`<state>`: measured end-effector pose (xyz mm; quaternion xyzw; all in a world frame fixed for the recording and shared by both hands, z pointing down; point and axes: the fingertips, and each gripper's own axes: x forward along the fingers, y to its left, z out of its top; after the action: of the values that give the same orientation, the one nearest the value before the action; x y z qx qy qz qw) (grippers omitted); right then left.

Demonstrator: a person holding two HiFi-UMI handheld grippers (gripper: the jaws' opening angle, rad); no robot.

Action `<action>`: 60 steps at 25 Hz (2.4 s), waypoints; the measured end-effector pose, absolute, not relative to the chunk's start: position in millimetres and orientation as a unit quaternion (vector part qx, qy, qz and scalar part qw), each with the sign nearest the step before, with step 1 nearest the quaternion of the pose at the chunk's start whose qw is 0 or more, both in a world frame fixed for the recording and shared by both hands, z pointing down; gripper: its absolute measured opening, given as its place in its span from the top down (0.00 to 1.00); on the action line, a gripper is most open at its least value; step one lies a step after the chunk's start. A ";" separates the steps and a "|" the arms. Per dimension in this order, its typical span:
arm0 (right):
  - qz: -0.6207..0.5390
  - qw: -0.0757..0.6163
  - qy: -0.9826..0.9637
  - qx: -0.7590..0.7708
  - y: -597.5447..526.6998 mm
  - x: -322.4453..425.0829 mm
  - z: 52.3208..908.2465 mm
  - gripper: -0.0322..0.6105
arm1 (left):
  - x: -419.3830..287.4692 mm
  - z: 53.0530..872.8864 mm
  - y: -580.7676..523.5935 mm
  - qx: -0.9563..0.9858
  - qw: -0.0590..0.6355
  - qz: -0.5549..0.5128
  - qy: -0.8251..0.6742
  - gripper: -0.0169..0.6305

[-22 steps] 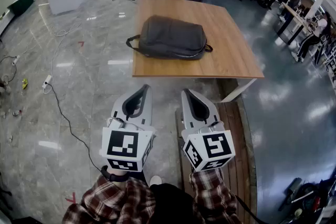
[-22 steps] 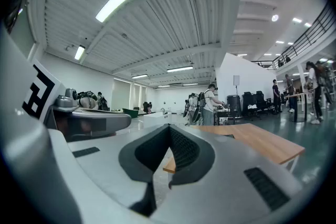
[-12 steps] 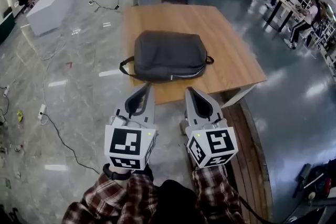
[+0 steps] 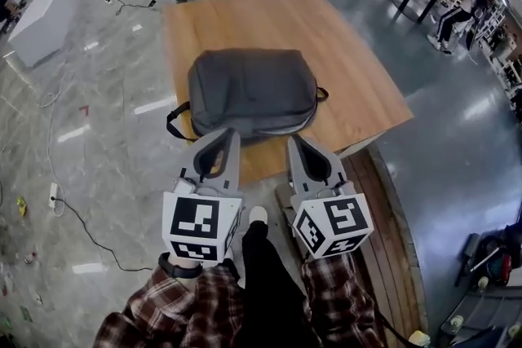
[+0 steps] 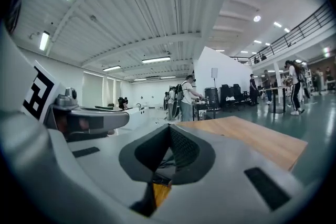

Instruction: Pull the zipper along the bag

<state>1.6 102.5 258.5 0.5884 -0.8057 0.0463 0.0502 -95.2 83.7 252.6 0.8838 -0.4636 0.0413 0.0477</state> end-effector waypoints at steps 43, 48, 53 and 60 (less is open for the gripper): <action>0.246 0.192 -0.790 0.527 -81.5 52.3 477.9 0.94 | -27.8 492.4 -108.2 0.825 0.236 0.215 -0.467 0.96; 0.264 0.204 -0.791 0.513 -80.7 51.0 495.0 0.94 | -26.6 513.4 -113.5 0.819 0.257 0.219 -0.464 0.96; 0.356 0.250 -0.791 0.430 -48.7 33.2 522.6 0.93 | -27.5 526.3 -114.6 0.815 0.266 0.211 -0.470 0.96; 0.472 0.262 -0.751 0.380 -25.3 10.6 561.1 0.80 | -29.2 533.3 -119.0 0.811 0.271 0.212 -0.473 0.96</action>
<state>10.6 -25.3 561.1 0.3799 -0.7514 0.4716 0.2620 -29.2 -119.0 533.3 0.8112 -0.4727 0.2120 0.2713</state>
